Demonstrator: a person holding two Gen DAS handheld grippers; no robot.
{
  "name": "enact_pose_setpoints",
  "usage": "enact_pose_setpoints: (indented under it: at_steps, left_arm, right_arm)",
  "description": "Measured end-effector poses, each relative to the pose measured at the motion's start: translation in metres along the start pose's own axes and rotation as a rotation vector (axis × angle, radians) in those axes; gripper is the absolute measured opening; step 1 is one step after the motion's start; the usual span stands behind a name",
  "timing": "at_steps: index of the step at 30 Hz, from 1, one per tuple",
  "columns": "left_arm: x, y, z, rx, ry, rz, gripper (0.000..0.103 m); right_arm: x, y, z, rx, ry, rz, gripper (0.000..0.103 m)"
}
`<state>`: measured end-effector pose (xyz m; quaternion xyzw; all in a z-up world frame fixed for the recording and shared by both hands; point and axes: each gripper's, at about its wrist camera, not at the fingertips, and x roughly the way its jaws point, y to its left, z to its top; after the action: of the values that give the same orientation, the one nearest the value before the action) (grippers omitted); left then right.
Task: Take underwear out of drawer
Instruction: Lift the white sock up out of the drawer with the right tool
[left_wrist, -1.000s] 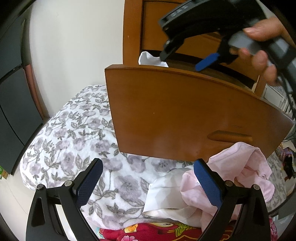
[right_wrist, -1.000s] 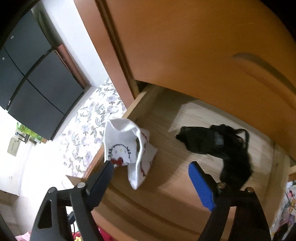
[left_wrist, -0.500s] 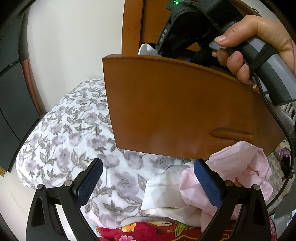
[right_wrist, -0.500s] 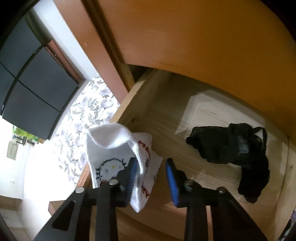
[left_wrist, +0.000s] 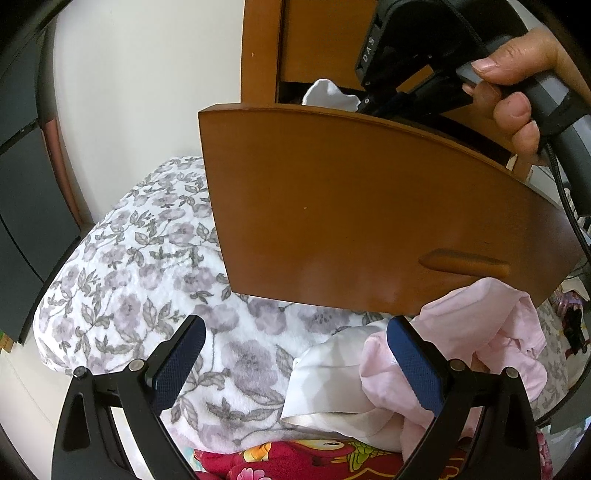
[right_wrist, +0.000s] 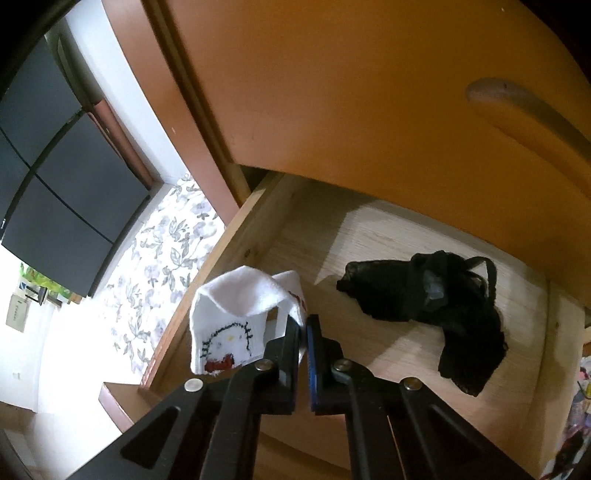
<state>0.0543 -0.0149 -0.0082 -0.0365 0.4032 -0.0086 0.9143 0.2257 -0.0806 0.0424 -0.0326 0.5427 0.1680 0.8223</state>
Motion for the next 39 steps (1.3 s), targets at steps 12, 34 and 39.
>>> enact_pose_setpoints:
  at_steps: [12,34,39]
  left_arm:
    - [0.002,0.005,0.0,-0.018,0.013,-0.002,0.099]
    - [-0.018,-0.007,-0.003,0.041,-0.088,0.077,0.099]
    - [-0.024,-0.014,-0.004,0.079,-0.123,0.096,0.099]
  right_arm:
    - [-0.041,0.003,-0.012,0.0,-0.137,0.007,0.003]
    - [-0.229,-0.034,-0.117,0.11,-0.502,0.1,0.003]
    - [-0.254,-0.045,-0.15,0.155,-0.564,0.107,0.003]
